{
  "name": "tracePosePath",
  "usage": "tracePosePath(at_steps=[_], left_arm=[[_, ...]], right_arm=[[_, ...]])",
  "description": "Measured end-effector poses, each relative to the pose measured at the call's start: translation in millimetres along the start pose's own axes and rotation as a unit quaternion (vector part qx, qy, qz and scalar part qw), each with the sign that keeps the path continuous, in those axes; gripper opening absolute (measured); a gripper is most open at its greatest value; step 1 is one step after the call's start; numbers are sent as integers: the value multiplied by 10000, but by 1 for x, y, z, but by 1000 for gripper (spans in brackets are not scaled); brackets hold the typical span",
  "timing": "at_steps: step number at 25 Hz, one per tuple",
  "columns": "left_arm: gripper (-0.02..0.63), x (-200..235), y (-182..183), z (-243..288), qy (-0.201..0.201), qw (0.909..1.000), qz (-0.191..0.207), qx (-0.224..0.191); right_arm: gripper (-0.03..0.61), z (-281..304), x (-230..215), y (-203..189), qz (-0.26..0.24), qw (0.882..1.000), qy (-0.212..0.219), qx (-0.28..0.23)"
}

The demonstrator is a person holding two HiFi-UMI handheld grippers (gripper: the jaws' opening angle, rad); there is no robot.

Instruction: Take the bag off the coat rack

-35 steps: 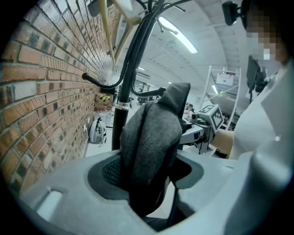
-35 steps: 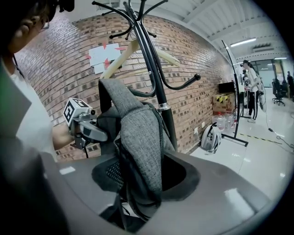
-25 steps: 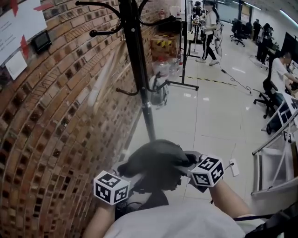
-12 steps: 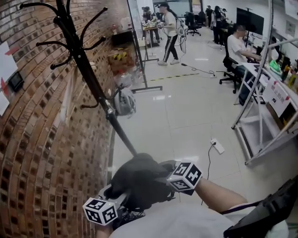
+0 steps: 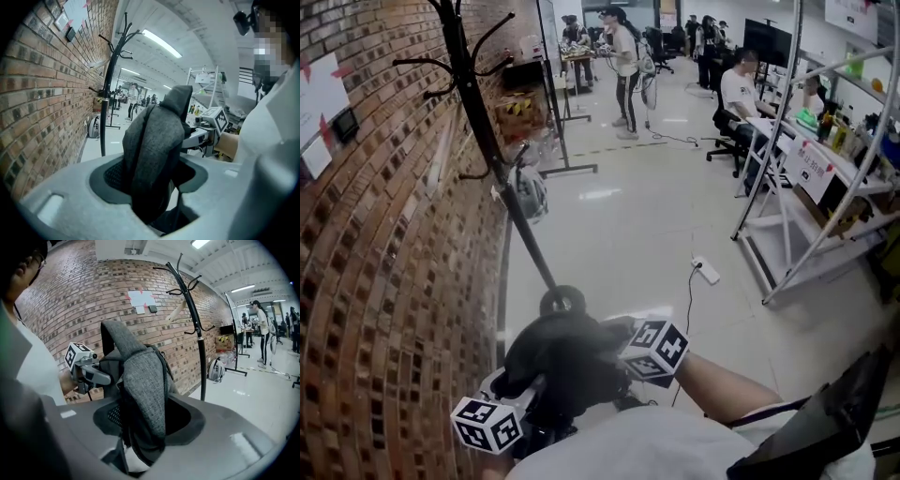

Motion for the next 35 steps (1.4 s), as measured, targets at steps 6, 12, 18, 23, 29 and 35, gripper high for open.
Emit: tracePosePath(at_steps=[6,12,18,23,29,35], left_arm=[[241,-23,-39,-55,36,9999,-83,59],[239,-47,-67,-98,159,9998,-68,6],[239,-60,-84,-124,131,9999,-72,-52],[239,-64,-88,-133,-11,9999,-41,-145],[239,-57,-91,-142,-73,9995,17,-321],[238,-51,-90,-150,-141,9991,13,-389]], right_arm=[[187,1,63,-30,124,9999,52,5],[185,-7,112,-52,21,9999,110,-69],[184,-13,143,-64,-31,10000,37,-69],[184,-16,155,-67,-59,9999,-92,-65],[184,-10,166,-64,-152,9996,-215,-77],[183,-5,173,-59,-158,9993,-315,-91]])
Point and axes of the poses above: the fingertips, and each gripper's own axes: z forward along the fingers, x to its left, y out of its top, the point moved 1 cm from there along -z, backward along the fingers, and after that the axes turned 3 degrees about z, right-handed, at the moved point
